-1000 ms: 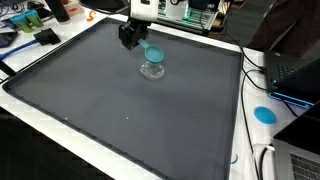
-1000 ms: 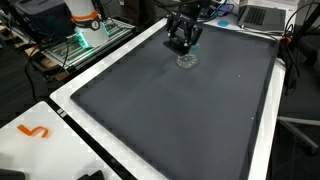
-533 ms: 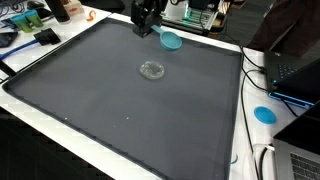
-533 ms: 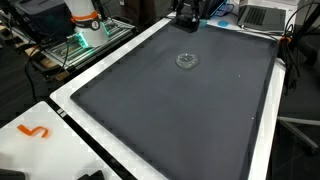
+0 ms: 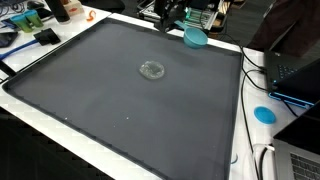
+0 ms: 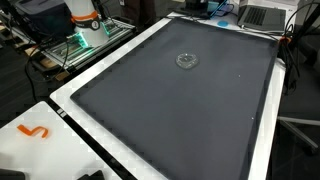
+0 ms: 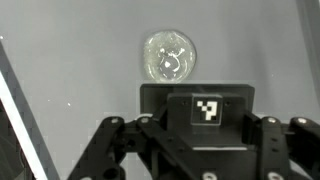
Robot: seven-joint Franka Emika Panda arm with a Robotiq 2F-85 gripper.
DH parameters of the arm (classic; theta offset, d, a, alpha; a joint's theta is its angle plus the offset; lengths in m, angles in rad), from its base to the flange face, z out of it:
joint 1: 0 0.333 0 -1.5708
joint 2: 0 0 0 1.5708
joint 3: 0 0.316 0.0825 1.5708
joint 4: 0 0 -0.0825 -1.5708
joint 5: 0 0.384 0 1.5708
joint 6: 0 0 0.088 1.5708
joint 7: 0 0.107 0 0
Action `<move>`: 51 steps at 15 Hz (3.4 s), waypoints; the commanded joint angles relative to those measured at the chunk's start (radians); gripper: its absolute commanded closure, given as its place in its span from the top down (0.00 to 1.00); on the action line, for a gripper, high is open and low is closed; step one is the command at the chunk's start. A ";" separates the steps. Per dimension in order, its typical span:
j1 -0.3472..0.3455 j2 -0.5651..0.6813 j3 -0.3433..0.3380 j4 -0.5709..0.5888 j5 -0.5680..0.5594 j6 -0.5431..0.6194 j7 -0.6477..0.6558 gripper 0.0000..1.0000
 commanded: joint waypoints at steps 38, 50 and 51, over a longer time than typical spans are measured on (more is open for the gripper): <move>0.156 0.227 0.024 0.200 -0.241 -0.155 0.709 0.28; 0.129 0.335 -0.011 0.385 -0.061 -0.198 0.691 0.28; 0.123 0.348 -0.016 0.407 -0.044 -0.207 0.685 0.28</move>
